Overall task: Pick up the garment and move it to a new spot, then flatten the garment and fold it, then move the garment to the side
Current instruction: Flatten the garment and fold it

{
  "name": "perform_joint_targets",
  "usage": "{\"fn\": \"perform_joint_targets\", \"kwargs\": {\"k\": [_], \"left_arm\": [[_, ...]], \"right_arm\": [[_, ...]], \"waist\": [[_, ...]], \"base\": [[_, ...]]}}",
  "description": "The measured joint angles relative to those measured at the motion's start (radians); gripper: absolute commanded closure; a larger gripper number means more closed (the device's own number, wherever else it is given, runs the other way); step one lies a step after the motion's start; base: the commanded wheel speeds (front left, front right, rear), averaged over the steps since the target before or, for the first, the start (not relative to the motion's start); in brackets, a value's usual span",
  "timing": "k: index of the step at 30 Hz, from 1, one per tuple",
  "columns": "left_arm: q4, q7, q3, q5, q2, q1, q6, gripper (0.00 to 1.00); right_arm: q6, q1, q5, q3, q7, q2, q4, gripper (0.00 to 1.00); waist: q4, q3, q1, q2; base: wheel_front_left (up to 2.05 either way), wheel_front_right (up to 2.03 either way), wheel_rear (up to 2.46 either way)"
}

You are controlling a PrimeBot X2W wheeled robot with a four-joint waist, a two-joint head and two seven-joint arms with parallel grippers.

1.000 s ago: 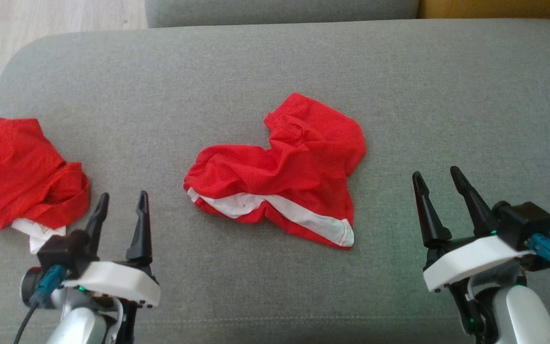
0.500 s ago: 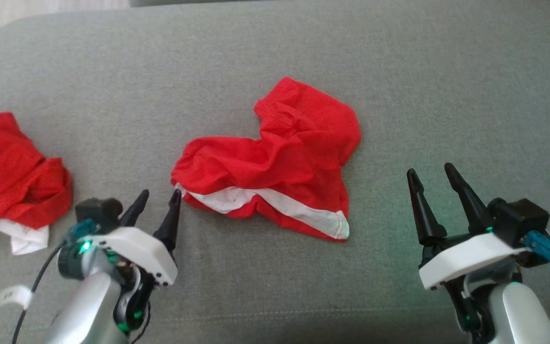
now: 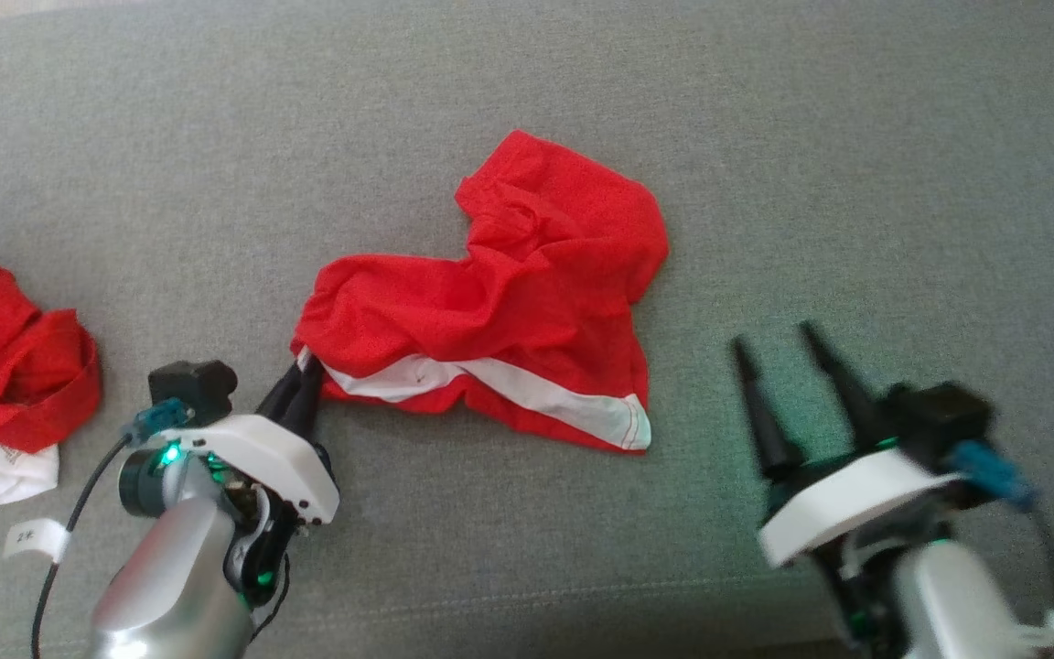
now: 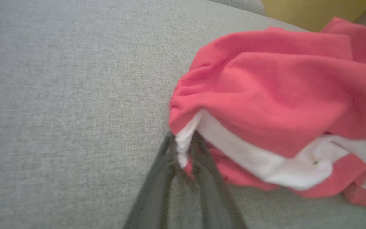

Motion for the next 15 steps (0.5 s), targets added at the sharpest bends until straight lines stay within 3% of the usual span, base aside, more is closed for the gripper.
{"fn": "perform_joint_targets", "kwargs": {"k": [8,15], "left_arm": [[0.016,-0.029,-0.023,0.005,-0.006,-0.018,-0.010,1.00],[0.021,-0.045,-0.046,0.019,-0.018,-0.040,-0.017,1.00]], "right_arm": [[0.000,-0.001,0.019,0.193,0.023,0.000,0.160,0.00],[0.000,-0.083,0.046,0.235,-0.016,-0.001,0.318,0.00]], "waist": [[0.024,0.012,0.0000,0.0000],[0.057,0.026,0.0000,0.0000]], "base": [[0.00,0.00,0.00],[0.00,0.00,0.00]]}}
